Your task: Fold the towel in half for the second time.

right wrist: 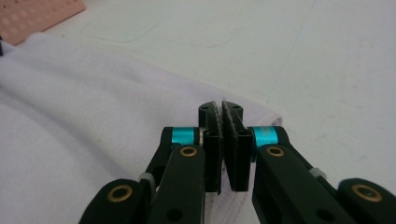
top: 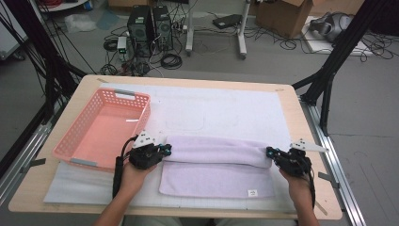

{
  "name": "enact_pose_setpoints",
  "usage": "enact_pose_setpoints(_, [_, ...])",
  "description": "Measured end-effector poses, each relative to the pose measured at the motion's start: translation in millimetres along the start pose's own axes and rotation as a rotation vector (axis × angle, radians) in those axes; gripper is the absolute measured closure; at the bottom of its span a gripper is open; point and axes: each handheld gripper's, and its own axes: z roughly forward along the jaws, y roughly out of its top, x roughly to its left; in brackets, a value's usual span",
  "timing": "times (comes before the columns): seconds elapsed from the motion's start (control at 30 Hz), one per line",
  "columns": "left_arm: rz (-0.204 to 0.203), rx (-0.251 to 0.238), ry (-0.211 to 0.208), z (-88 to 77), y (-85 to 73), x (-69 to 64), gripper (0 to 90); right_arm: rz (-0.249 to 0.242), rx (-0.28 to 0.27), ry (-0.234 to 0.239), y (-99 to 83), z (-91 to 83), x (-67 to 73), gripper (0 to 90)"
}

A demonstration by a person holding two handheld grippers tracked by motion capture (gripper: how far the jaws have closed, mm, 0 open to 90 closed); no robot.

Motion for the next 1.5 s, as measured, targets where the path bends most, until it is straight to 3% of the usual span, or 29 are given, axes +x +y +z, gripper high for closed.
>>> enact_pose_setpoints(0.03, [0.018, -0.016, -0.009, -7.2, -2.7, -6.6, 85.3, -0.052, -0.008, -0.014, -6.3, -9.7, 7.4, 86.8])
enact_pose_setpoints(0.07, [0.018, -0.016, -0.009, -7.2, -2.7, -6.6, 85.3, -0.052, -0.008, -0.014, -6.3, -9.7, 7.4, 86.8])
enact_pose_setpoints(0.1, [0.025, -0.032, -0.017, -13.8, -6.3, -12.3, 85.3, -0.085, -0.01, -0.02, -13.1, -18.4, 13.3, 86.7])
enact_pose_setpoints(0.33, [0.027, -0.072, -0.043, -32.4, -17.9, -26.2, 84.5, -0.051, -0.042, -0.009, -30.4, -47.9, 22.8, 86.5])
enact_pose_setpoints(0.4, [0.029, -0.075, -0.04, -34.0, -19.8, -27.8, 84.1, -0.056, -0.049, -0.009, -32.6, -51.5, 25.0, 86.3])
enact_pose_setpoints(0.43, [0.049, -0.071, -0.036, -37.0, -23.0, -30.1, 83.8, -0.087, -0.053, -0.022, -37.1, -57.1, 31.0, 86.2])
enact_pose_setpoints(0.53, [0.054, -0.081, -0.032, -42.6, -27.9, -32.9, 83.7, -0.094, -0.057, -0.03, -43.3, -59.8, 34.9, 86.2])
enact_pose_setpoints(0.73, [0.066, -0.054, -0.032, -50.0, -42.3, -40.8, 82.4, -0.098, -0.027, -0.057, -56.8, -61.5, 43.5, 85.7])
enact_pose_setpoints(0.8, [0.056, -0.04, -0.015, -52.3, -47.8, -43.6, 74.9, -0.099, -0.022, -0.06, -59.4, -62.4, 44.5, 85.4])
enact_pose_setpoints(0.87, [0.017, -0.028, 0.006, -55.6, -51.7, -44.7, 61.3, -0.082, -0.016, -0.078, -66.5, -69.3, 49.6, 83.1])
enact_pose_setpoints(0.9, [-0.019, -0.038, 0.006, -62.1, -53.5, -44.3, 58.1, -0.081, -0.018, -0.082, -67.9, -73.0, 51.2, 79.5])
enact_pose_setpoints(0.97, [-0.03, -0.047, 0.012, -65.9, -53.8, -44.2, 55.5, -0.069, -0.023, -0.09, -68.8, -77.4, 52.6, 74.4])
enact_pose_setpoints(1.0, [-0.055, -0.071, 0.015, -72.8, -53.8, -43.3, 51.7, -0.033, -0.068, -0.093, -69.7, -89.9, 53.0, 70.6])
enact_pose_setpoints(1.13, [-0.09, -0.087, 0.004, -79.5, -53.0, -40.0, 49.2, 0.002, -0.129, -0.122, -69.7, -102.9, 50.6, 67.1])
enact_pose_setpoints(1.27, [-0.106, -0.085, 0.012, -80.2, -52.0, -38.0, 50.0, 0.006, -0.108, -0.126, -72.0, -97.5, 49.5, 66.6])
enact_pose_setpoints(1.3, [-0.119, -0.087, 0.005, -78.2, -51.0, -38.1, 50.2, -0.009, -0.081, -0.111, -72.8, -88.3, 51.8, 66.6])
enact_pose_setpoints(1.47, [-0.083, -0.083, 0.011, -74.4, -46.9, -41.9, 52.4, -0.057, -0.031, -0.079, -71.8, -68.7, 61.3, 68.1])
enact_pose_setpoints(1.5, [-0.072, -0.082, 0.016, -73.5, -47.3, -43.6, 56.2, -0.094, 0.011, -0.079, -71.1, -59.7, 64.9, 69.7])
